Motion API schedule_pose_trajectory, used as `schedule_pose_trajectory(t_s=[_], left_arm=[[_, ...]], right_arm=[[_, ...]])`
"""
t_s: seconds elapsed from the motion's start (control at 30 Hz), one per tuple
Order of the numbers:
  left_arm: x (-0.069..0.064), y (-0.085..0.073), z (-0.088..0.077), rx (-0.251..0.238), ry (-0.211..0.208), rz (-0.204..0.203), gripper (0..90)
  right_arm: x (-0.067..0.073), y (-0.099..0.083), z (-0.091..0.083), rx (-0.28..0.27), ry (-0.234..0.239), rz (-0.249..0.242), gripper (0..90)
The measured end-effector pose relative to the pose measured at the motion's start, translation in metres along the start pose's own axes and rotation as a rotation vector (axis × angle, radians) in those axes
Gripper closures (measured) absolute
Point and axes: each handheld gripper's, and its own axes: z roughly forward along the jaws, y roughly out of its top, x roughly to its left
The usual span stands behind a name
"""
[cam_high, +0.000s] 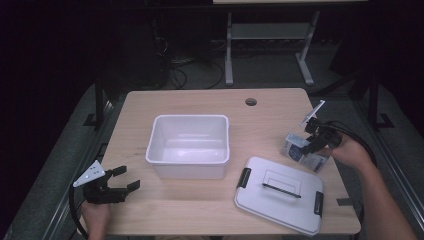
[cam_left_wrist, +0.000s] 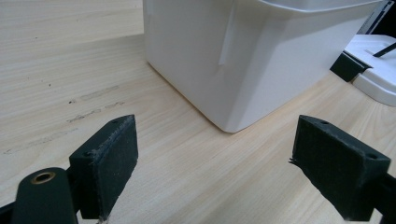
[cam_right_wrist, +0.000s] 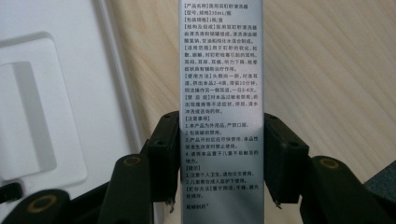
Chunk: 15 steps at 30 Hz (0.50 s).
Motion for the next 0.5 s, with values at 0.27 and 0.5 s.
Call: schedule_pose_trajectory(t_s=[0.27,0.5], left_arm=[[0.000,0.000,-0.001,-0.003,0.000,0.000,13.4],[0.000,0.000,-0.001,-0.005,0.000,0.000,13.4]], right_arm=[[0.003,0.004,-0.002,0.035,0.005,-0.020,55.0],[0.011,0.012,-0.019,0.018,0.003,-0.046,55.2]])
